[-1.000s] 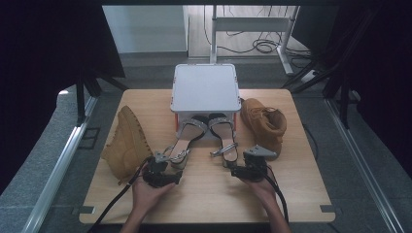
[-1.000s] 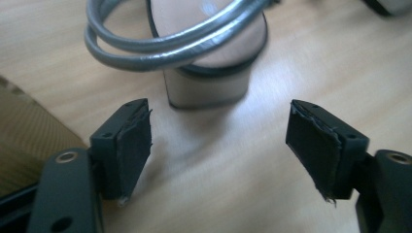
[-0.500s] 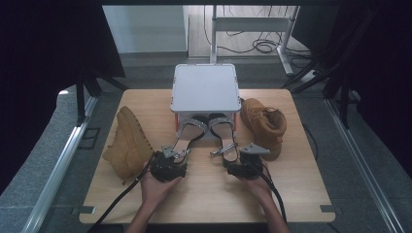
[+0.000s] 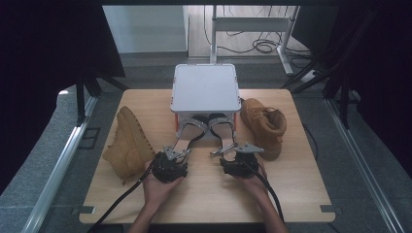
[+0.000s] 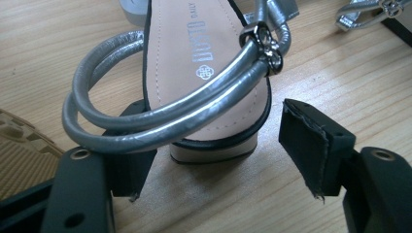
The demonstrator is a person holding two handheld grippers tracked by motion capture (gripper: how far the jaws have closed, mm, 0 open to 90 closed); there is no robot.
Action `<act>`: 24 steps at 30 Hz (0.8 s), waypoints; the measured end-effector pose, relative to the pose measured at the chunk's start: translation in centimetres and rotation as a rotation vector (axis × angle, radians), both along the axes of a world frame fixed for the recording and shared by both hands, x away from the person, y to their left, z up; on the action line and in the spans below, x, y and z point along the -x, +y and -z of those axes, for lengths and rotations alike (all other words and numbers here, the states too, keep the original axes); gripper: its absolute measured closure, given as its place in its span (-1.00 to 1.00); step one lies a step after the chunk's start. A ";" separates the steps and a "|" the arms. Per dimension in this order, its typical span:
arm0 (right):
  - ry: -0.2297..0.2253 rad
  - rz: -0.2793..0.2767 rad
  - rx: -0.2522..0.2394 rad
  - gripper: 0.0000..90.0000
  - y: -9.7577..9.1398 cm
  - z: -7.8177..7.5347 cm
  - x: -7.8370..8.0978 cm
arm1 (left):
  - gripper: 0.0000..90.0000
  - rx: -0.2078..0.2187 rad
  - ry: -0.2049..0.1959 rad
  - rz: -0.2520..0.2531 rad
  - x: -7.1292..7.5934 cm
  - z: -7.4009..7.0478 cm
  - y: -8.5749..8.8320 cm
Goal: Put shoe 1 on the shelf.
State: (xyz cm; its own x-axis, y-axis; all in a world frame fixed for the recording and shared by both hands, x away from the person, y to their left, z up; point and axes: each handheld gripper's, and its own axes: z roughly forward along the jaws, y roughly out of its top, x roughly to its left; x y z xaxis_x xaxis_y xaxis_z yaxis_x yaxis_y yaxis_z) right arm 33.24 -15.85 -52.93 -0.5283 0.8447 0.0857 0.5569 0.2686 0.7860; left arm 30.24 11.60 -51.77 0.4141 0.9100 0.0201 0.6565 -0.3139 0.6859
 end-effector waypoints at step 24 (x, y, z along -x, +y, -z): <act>-0.020 0.019 0.023 -0.33 0.3 0.2 -0.3 | -0.14 0.037 -0.073 -0.072 -0.7 0.9 -1.0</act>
State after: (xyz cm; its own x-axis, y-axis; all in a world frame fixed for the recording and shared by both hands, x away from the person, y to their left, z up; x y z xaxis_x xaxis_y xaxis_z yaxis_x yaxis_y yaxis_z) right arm 33.50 -15.54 -53.18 -0.5136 0.8562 0.0559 0.5460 0.2758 0.7911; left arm 30.99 10.59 -52.69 0.3467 0.9379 0.0143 0.6239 -0.2420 0.7431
